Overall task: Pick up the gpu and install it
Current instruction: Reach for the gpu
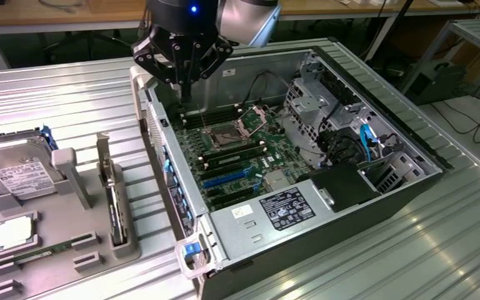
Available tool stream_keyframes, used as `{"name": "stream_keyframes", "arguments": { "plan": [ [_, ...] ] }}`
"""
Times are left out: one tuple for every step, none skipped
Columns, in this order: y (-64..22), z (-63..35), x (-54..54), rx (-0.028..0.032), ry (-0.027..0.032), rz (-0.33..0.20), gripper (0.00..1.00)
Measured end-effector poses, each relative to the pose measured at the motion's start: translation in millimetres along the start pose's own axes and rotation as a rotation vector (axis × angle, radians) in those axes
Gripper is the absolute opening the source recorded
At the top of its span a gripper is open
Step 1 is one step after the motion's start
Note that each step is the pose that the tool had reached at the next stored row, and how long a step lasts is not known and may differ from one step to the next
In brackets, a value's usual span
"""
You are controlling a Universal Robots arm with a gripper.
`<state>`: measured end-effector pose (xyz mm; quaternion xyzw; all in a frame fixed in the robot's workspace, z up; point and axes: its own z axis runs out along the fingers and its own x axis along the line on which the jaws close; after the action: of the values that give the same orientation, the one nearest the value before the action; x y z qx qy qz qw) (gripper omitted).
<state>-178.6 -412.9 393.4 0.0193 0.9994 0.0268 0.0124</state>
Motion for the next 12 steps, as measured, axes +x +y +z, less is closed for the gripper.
{"name": "stream_keyframes", "arguments": {
  "plan": [
    [-0.5,0.0,0.7,-0.0001,0.0000,-0.002,0.11],
    [-1.1,-0.1,1.6,-0.0002,0.0002,-0.004,0.11],
    [-1.5,-0.1,2.3,-0.0003,0.0002,-0.006,0.11],
    [-1.9,-0.1,3.0,-0.0003,0.0003,-0.008,0.11],
    [-2.3,-0.2,3.6,-0.0003,0.0004,-0.010,0.11],
    [-2.8,-0.2,4.4,-0.0004,0.0005,-0.012,0.11],
    [-3.3,-0.2,5.1,-0.0005,0.0006,-0.014,0.11],
    [-3.9,-0.3,6.0,-0.0004,0.0007,-0.016,0.11],
    [-4.6,-0.4,6.9,-0.0005,0.0008,-0.018,0.11],
    [-5.6,-0.5,8.3,-0.0006,0.0011,-0.021,0.11],
    [-6.5,-0.5,9.7,-0.0007,0.0012,-0.024,0.11],
    [-7.2,-0.7,11.0,-0.0007,0.0014,-0.027,0.11]
  ]
}}
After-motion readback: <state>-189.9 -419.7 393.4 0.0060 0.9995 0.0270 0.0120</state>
